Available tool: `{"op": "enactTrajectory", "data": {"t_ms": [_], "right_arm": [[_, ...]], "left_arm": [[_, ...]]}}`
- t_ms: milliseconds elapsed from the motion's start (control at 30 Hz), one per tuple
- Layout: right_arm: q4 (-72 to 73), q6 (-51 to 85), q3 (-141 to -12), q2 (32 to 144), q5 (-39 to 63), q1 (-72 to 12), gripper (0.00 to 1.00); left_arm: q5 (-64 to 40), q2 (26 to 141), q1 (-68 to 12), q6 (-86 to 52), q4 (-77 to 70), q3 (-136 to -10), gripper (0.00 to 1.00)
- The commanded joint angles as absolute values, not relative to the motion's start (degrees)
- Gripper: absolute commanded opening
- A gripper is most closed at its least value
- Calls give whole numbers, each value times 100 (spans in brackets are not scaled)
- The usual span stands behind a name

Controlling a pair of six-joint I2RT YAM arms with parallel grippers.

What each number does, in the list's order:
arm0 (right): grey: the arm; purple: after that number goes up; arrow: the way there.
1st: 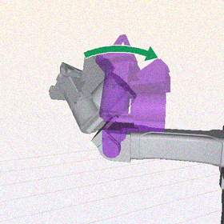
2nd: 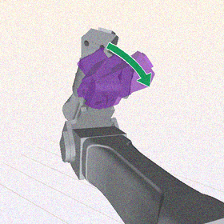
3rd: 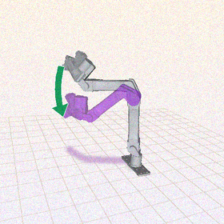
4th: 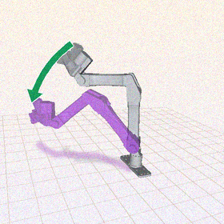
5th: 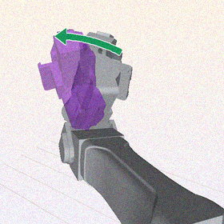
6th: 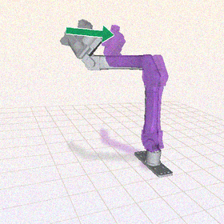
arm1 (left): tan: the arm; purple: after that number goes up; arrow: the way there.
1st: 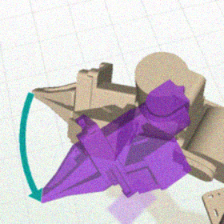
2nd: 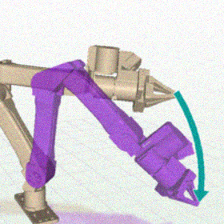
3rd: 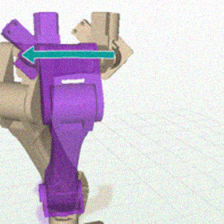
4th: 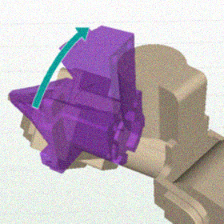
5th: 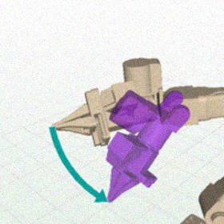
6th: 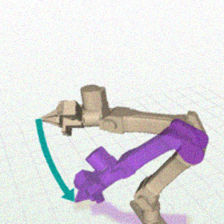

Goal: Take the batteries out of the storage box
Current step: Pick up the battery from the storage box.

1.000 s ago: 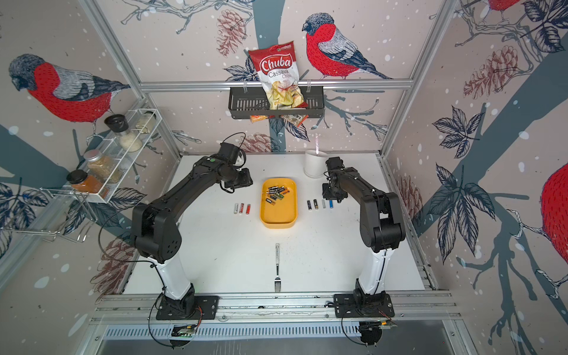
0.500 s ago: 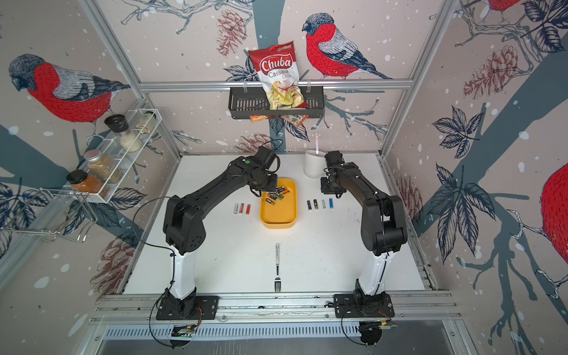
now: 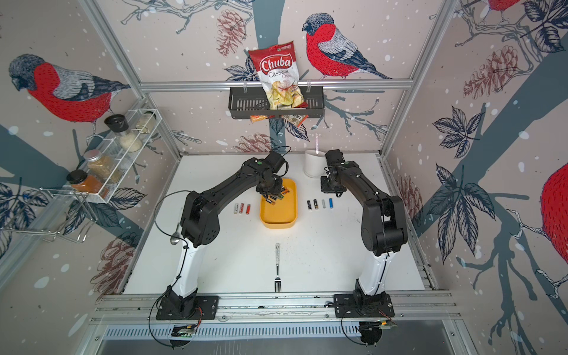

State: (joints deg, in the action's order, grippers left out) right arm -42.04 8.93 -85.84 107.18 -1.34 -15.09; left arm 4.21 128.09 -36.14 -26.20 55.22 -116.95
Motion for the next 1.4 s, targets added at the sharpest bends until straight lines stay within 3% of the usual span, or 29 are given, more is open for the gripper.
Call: {"op": "enactTrajectory", "data": {"t_ms": [0, 667, 1367], "right_arm": [[-4252, 859, -8631, 10744, -62, -1520, 35], [-4295, 780, -8631, 10719, 50, -1545, 35], [-4358, 770, -8692, 10769, 9, -1589, 35]], "left_arm": [[628, 12955, -3663, -2729, 5873, -11797, 43], [990, 13561, -3700, -2798, 6074, -12024, 44], [661, 13546, -3666, -2759, 5701, -11624, 43]]}}
